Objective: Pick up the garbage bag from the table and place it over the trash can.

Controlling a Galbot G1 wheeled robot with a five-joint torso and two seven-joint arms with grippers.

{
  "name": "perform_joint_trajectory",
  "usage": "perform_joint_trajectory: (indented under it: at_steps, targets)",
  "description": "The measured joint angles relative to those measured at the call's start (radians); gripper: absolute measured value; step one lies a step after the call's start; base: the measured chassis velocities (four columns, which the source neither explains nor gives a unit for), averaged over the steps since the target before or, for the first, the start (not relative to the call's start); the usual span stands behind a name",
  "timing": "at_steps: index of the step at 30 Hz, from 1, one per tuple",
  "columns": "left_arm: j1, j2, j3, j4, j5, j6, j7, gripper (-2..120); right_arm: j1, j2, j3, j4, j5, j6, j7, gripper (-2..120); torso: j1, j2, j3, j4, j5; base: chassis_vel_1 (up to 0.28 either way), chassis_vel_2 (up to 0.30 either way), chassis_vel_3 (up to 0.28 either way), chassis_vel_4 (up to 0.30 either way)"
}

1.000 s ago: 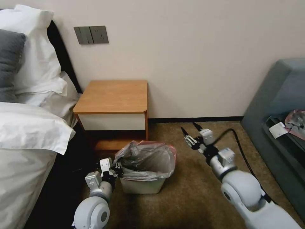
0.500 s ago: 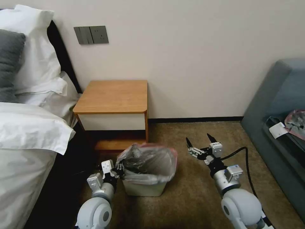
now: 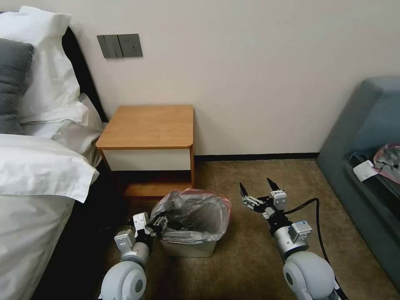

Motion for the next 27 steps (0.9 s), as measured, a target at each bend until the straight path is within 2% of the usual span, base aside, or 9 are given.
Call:
perform_joint_trajectory:
  at_steps: [5,10,16,20,22,24,25,27]
  targets:
    - [0.009,0.001,-0.005,-0.014,-0.010,0.002,0.000,72,0.007,0.001,-0.010,-0.002,-0.002,0.000,-0.002,100,0.000,0.000,0.000,0.0000,0.0000,0.000,0.000,0.000,0.000]
    - [0.020,0.011,-0.020,-0.060,-0.064,0.054,0.006,95,0.019,0.001,-0.017,-0.003,-0.002,-0.004,-0.003,100,0.000,0.000,0.000,0.0001,0.0000,0.000,0.000,0.000,0.000]
    - [0.021,0.019,-0.023,-0.076,-0.070,0.087,0.015,100,0.021,-0.001,-0.017,-0.005,-0.002,-0.005,-0.003,100,0.000,0.000,0.000,0.0000,0.0000,0.000,0.000,0.000,0.000]
    - [0.022,0.019,-0.023,-0.083,-0.028,0.085,0.024,100,0.021,0.002,-0.017,-0.005,-0.003,-0.005,-0.003,100,0.000,0.000,0.000,0.0000,0.0000,0.000,0.000,0.000,0.000]
    - [0.021,0.020,-0.022,-0.088,0.024,0.064,0.038,99,0.015,0.015,-0.020,0.001,-0.014,-0.003,0.005,100,0.000,0.000,0.000,0.0001,-0.0001,0.000,0.000,0.000,0.000]
    - [0.017,0.028,-0.021,-0.087,0.095,0.002,0.060,98,-0.001,0.042,-0.031,0.020,-0.052,-0.017,0.048,100,0.000,0.000,0.000,0.0002,-0.0001,0.000,0.000,0.000,0.000]
    - [0.017,0.028,-0.021,-0.087,0.095,0.002,0.060,98,-0.001,0.042,-0.031,0.020,-0.052,-0.017,0.048,100,0.000,0.000,0.000,0.0002,-0.0001,0.000,0.000,0.000,0.000]
    - [0.007,0.039,-0.023,-0.069,0.177,-0.076,0.092,99,-0.025,0.071,-0.036,0.031,-0.107,-0.023,0.079,100,0.000,0.000,0.000,0.0000,-0.0001,0.000,0.000,0.000,0.000]
